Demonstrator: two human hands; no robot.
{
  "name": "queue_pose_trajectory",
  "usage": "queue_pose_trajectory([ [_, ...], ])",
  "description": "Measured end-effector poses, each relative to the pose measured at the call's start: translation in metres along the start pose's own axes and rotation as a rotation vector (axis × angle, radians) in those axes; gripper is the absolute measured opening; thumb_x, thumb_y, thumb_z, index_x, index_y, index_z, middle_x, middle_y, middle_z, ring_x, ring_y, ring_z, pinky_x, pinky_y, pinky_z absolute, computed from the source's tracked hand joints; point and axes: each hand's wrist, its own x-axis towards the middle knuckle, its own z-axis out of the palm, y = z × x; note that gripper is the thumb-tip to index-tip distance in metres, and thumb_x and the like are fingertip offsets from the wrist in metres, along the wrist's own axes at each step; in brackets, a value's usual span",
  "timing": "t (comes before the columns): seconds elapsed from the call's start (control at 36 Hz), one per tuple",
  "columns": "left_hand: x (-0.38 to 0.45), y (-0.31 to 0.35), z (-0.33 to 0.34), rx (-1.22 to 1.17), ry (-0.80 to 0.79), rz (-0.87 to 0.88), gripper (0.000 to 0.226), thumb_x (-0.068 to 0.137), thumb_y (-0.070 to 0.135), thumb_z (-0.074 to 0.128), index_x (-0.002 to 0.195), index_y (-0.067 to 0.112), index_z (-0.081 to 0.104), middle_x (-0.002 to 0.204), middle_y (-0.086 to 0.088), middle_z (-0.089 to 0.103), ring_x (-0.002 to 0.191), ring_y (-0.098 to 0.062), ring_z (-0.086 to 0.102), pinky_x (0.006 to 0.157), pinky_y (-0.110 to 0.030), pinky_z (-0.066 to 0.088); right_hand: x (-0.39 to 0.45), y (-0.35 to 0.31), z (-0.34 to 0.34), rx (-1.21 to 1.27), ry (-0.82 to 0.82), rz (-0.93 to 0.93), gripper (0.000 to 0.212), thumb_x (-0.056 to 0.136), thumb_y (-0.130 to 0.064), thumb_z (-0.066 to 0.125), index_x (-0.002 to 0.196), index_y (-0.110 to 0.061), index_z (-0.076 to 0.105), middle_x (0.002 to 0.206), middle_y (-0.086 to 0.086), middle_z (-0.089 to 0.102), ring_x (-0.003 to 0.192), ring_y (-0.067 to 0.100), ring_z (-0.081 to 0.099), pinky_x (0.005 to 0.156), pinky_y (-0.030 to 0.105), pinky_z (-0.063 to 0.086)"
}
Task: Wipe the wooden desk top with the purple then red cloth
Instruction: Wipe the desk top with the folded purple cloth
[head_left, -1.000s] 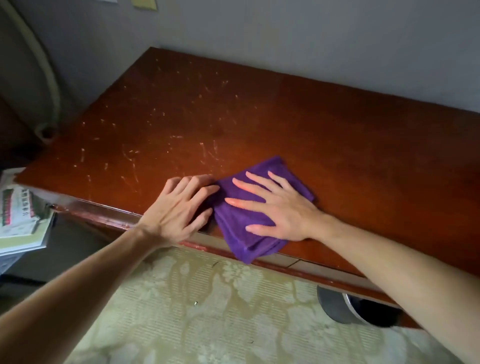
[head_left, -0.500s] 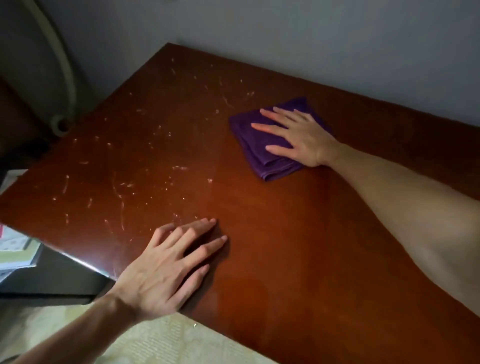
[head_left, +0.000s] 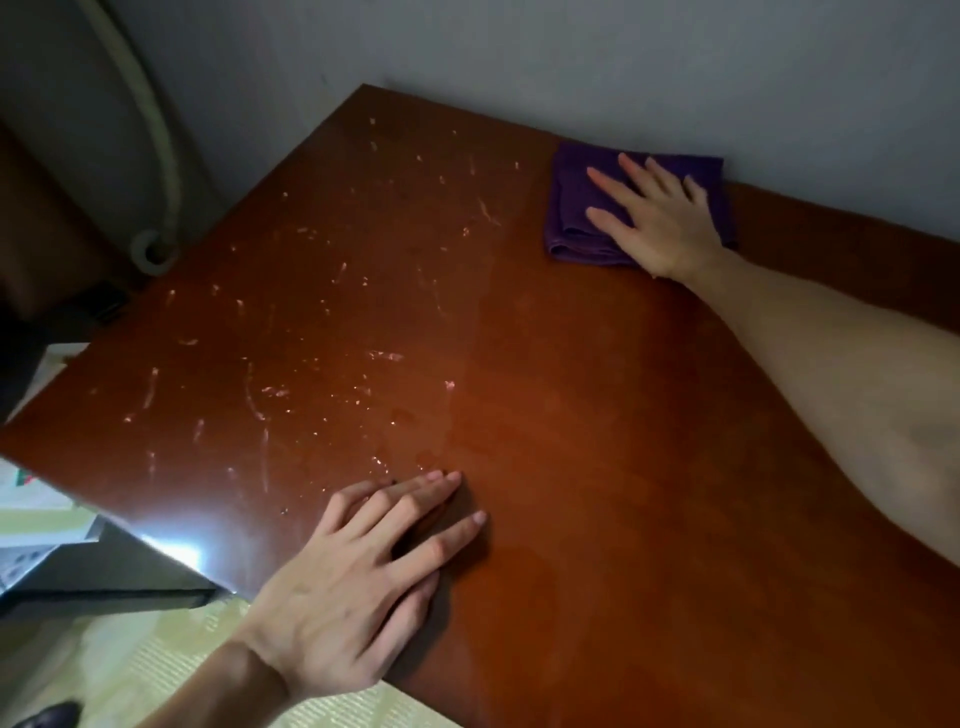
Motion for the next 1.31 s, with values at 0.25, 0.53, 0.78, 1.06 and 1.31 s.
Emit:
queue_pose_trajectory([
  [0.25,0.000,0.009,0.003,0.048,0.157,-0.008,0.044,0.101,0.034,0.033,0.134,0.008,0.047,0.130,-0.013,0.052,0.097,-0.029,0.053,0.086,-0.050,0.040,-0.093,-0.057,0.013,-0.006,0.007,0.074,0.072,0.095,-0.076,0.009,0.162,-0.048,0.012,0.174,-0.004,0.008,0.159,0.027,0.006,0.125,0.058,0.006],
  [0.53,-0.016,0.004,-0.005,-0.059,0.402,0.044,0.031,0.099,0.034,0.045,0.114,0.009,0.056,0.116,-0.011,0.053,0.094,-0.028,0.048,0.081,-0.044,0.038,-0.226,-0.191,0.035,-0.014,0.001,0.074,0.076,0.091,-0.074,0.006,0.162,-0.047,0.013,0.173,-0.005,0.010,0.160,0.030,0.008,0.124,0.061,0.009],
  [0.78,-0.063,-0.089,-0.035,0.015,0.282,0.037,0.058,0.100,0.053,0.040,0.139,0.011,0.049,0.136,-0.007,0.051,0.113,-0.025,0.051,0.094,-0.041,0.032,-0.309,-0.248,0.047,-0.079,0.015,-0.188,0.068,0.100,-0.069,0.026,0.163,-0.045,0.014,0.173,-0.009,0.007,0.161,0.024,0.004,0.124,0.059,0.012],
  [1.06,-0.050,-0.133,-0.048,0.117,0.125,0.034,0.060,0.102,0.056,0.032,0.152,0.024,0.041,0.147,-0.004,0.045,0.126,-0.025,0.049,0.102,-0.044,0.033,-0.237,-0.203,0.023,-0.104,-0.144,-0.514,0.068,0.097,-0.063,0.042,0.160,-0.052,0.017,0.173,-0.016,-0.002,0.160,0.013,-0.004,0.127,0.049,0.002],
  [1.31,-0.049,-0.136,-0.047,0.013,0.119,-0.073,0.053,0.102,0.050,0.033,0.150,0.031,0.045,0.147,-0.001,0.046,0.125,-0.021,0.050,0.103,-0.042,0.033,-0.109,-0.148,0.017,-0.126,-0.090,-0.404,0.064,0.099,-0.070,0.025,0.160,-0.052,0.014,0.173,-0.012,0.008,0.160,0.019,0.008,0.125,0.051,0.012],
])
